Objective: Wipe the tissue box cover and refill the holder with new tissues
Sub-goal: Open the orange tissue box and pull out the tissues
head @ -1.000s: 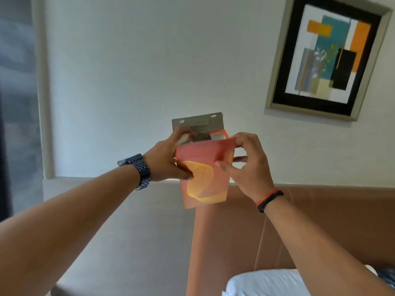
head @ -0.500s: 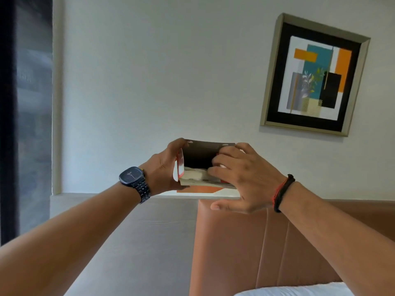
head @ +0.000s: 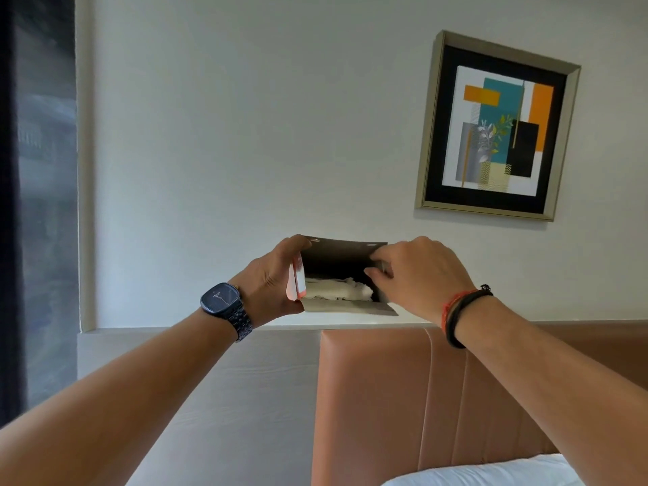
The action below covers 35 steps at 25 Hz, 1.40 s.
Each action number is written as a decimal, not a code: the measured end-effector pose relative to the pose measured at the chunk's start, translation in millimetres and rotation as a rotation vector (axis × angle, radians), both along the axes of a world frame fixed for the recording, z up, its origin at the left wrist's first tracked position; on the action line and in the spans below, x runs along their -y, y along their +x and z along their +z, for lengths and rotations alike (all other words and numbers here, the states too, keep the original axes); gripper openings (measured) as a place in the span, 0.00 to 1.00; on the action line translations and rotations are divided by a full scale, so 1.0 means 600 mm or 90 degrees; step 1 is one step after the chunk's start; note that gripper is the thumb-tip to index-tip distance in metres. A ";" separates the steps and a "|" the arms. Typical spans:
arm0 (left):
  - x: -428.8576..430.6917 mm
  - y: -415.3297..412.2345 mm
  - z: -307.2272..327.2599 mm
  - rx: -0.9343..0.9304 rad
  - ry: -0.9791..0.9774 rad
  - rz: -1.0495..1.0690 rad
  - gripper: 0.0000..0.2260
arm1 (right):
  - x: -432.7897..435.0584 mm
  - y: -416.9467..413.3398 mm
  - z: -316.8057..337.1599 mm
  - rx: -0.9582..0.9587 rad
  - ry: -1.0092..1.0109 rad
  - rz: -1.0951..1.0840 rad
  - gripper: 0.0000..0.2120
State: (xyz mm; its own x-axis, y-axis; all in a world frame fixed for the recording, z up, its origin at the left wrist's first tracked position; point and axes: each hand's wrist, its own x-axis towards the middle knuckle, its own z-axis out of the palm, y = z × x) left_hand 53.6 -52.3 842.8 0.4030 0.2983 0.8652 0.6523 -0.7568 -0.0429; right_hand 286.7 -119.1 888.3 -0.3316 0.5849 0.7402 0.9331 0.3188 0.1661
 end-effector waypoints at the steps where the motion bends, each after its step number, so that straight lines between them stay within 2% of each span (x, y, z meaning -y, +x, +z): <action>1: 0.001 0.001 0.000 0.004 -0.004 0.003 0.48 | 0.000 -0.005 0.003 -0.050 -0.045 0.002 0.13; 3: 0.004 0.005 0.002 -0.005 -0.005 0.009 0.47 | -0.002 -0.018 0.004 -0.063 -0.091 0.018 0.13; 10: 0.013 0.019 0.007 -0.047 0.023 0.013 0.50 | -0.007 -0.047 0.004 0.005 -0.233 0.126 0.19; 13: 0.012 0.024 0.011 -0.062 0.024 -0.002 0.49 | -0.015 -0.047 0.001 0.054 -0.254 0.157 0.18; 18: 0.016 0.031 0.011 -0.073 0.039 -0.021 0.46 | -0.027 -0.043 -0.014 0.109 -0.253 0.182 0.21; 22: 0.015 0.036 0.006 -0.069 0.010 -0.005 0.48 | -0.047 -0.037 -0.011 0.153 -0.225 0.146 0.17; 28: 0.010 0.039 0.008 -0.057 0.011 0.005 0.46 | -0.057 -0.030 -0.001 0.152 -0.231 0.150 0.11; 32: 0.004 0.040 0.006 -0.046 -0.035 0.010 0.48 | -0.072 -0.036 -0.006 0.182 -0.149 0.112 0.08; 35: 0.001 0.040 0.005 -0.046 -0.033 -0.004 0.49 | -0.077 -0.039 -0.016 0.211 -0.090 0.097 0.11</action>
State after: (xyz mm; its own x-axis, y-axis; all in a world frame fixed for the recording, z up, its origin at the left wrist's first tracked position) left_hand 77.6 -52.8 846.1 0.4660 0.3383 0.8175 0.6436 -0.7637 -0.0509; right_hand 263.1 -72.7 878.5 -0.6301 0.5995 0.4935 0.7765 0.4910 0.3949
